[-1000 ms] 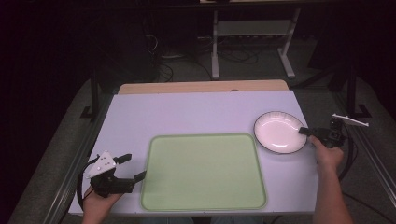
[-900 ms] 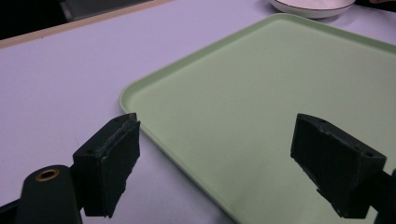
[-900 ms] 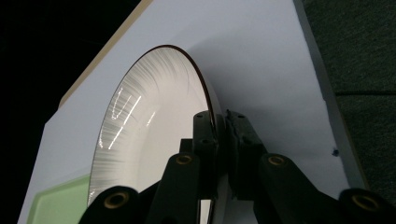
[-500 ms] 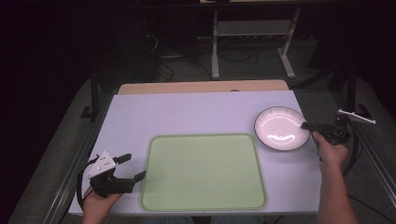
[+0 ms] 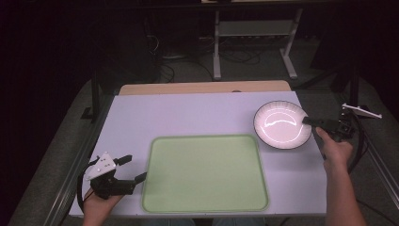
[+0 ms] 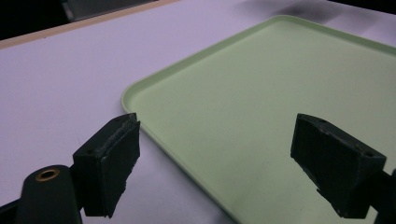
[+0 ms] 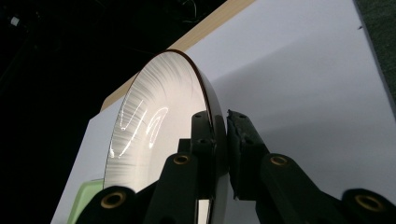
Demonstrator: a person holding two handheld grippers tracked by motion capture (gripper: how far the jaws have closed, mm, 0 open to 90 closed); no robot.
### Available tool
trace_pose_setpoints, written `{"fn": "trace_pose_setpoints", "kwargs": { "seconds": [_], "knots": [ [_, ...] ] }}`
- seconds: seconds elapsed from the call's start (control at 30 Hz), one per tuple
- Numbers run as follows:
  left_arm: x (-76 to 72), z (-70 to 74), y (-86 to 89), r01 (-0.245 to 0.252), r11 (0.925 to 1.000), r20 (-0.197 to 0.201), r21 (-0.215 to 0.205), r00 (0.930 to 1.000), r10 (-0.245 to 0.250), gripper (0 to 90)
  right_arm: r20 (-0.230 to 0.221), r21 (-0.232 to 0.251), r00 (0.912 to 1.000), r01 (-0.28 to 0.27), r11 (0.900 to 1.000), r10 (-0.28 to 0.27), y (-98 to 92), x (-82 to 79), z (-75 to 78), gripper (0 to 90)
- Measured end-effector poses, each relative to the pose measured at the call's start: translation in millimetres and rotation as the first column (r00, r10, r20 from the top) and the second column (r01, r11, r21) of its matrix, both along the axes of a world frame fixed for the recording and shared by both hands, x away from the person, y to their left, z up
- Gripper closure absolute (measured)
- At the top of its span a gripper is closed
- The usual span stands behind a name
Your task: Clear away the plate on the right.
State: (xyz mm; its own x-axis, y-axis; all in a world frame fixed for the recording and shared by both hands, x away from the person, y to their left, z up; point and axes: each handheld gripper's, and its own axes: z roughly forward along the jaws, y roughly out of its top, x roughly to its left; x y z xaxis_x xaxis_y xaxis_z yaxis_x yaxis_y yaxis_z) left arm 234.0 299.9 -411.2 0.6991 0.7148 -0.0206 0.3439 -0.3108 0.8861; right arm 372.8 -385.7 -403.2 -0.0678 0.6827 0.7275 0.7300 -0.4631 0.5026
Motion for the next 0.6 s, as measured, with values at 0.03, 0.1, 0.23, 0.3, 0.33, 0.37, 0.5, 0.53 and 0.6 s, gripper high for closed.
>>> {"fn": "trace_pose_setpoints", "kwargs": {
  "seconds": [0.03,0.1,0.23,0.3,0.33,0.37,0.5,0.53,0.6],
  "knots": [
    [-0.2,0.2,-0.1,0.000,1.0000,0.001,0.000,1.0000,0.000,15.4,0.002,-0.006,1.0000,-0.009,1.000,0.009,1.5,-0.9,3.5,81.3],
    [-0.2,0.2,-0.1,0.000,1.0000,0.001,-0.001,1.0000,0.000,15.4,0.010,-0.007,0.9998,-0.018,1.000,0.018,2.4,-1.8,5.7,81.3],
    [0.0,0.1,0.1,-0.001,1.0000,0.000,0.000,1.0000,0.001,15.4,0.019,-0.002,0.9992,-0.037,0.999,0.037,5.8,-4.9,8.9,81.3],
    [0.0,0.1,0.0,-0.001,1.0000,0.000,0.000,1.0000,0.001,15.4,0.021,-0.005,0.9988,-0.044,0.999,0.044,7.5,-6.0,9.6,81.3],
    [-0.1,0.1,0.0,-0.002,1.0000,0.001,0.001,1.0000,0.002,15.4,0.022,-0.008,0.9984,-0.053,0.999,0.053,9.6,-7.1,10.2,81.2],
    [-0.2,0.2,-0.2,-0.003,1.0000,0.002,0.000,1.0000,0.003,15.4,0.030,-0.005,0.9976,-0.062,0.998,0.062,12.3,-8.9,10.0,81.0],
    [-0.5,0.8,0.1,-0.005,1.0000,0.007,0.002,1.0000,0.005,15.4,0.035,0.028,0.9906,-0.133,0.991,0.132,26.0,-15.5,5.0,81.1],
    [-0.6,0.8,0.1,-0.005,1.0000,0.006,0.003,1.0000,0.005,15.4,0.036,0.029,0.9886,-0.147,0.989,0.146,30.0,-17.2,4.8,81.1],
    [-0.9,1.0,0.0,-0.005,1.0000,0.009,0.003,0.9999,0.005,15.4,0.038,0.012,0.9813,-0.189,0.982,0.189,41.0,-22.9,6.0,81.0]
  ]
}}
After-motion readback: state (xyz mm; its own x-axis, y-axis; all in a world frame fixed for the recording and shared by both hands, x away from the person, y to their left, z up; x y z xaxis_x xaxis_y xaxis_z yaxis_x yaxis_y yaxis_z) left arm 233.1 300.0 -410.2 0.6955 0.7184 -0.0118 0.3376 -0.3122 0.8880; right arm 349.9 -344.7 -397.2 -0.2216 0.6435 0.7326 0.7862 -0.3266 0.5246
